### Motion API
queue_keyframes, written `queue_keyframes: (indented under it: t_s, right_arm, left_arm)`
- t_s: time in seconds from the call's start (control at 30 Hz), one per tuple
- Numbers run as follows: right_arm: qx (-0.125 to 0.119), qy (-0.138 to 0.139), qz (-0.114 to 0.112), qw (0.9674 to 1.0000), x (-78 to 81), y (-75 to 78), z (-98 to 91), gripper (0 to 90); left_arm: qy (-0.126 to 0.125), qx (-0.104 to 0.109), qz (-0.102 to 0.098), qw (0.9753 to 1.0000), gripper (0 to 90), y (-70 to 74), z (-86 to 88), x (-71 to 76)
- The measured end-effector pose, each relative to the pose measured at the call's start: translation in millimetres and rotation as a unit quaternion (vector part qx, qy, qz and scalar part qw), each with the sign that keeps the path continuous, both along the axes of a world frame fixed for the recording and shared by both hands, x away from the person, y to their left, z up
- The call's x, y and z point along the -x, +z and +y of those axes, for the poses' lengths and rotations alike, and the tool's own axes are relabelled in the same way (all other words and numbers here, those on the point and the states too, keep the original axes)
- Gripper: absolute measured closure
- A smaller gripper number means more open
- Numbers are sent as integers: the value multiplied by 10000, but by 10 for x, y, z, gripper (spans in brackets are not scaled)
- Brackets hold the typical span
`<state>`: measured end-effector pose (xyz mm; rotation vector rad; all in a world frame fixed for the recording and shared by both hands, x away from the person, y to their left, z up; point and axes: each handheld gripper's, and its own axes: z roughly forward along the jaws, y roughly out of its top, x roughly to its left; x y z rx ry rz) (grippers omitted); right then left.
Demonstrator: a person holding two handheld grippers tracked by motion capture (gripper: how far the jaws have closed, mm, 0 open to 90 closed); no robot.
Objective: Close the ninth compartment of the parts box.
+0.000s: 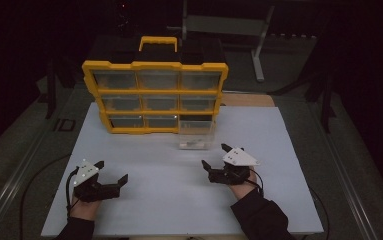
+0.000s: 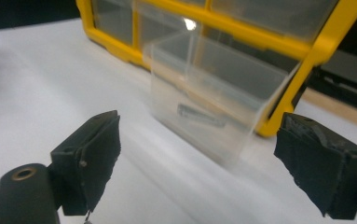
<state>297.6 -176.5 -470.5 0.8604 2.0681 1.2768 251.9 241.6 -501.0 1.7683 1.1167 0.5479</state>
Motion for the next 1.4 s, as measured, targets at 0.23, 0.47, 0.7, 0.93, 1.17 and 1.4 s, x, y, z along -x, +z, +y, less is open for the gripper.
queue_keyframes:
  t_s: [0.23,0.47,0.7,0.93,1.17,1.4]
  right_arm:
    - [79,-111,295,9995,-76,-198,-1,202]
    - [97,-144,510,9985,-139,-322,6,265]
    - [215,-131,693,9973,-191,-401,45,277]
    - [298,-188,787,9963,-228,-423,108,378]
    - [379,-399,690,9961,-246,-428,161,664]
    - [292,-481,722,9958,-288,-398,149,806]
  left_arm:
    - [-15,-17,17,10000,0,-4,-7,-2]
    - [-17,-9,12,10000,0,-3,-8,-2]
    - [-29,-25,23,10000,0,-5,-9,-4]
    - [-27,-20,24,10000,0,-4,-7,-3]
    - [-28,-30,30,10000,0,-5,-7,-4]
    - [-29,-31,31,10000,0,-6,-9,-4]
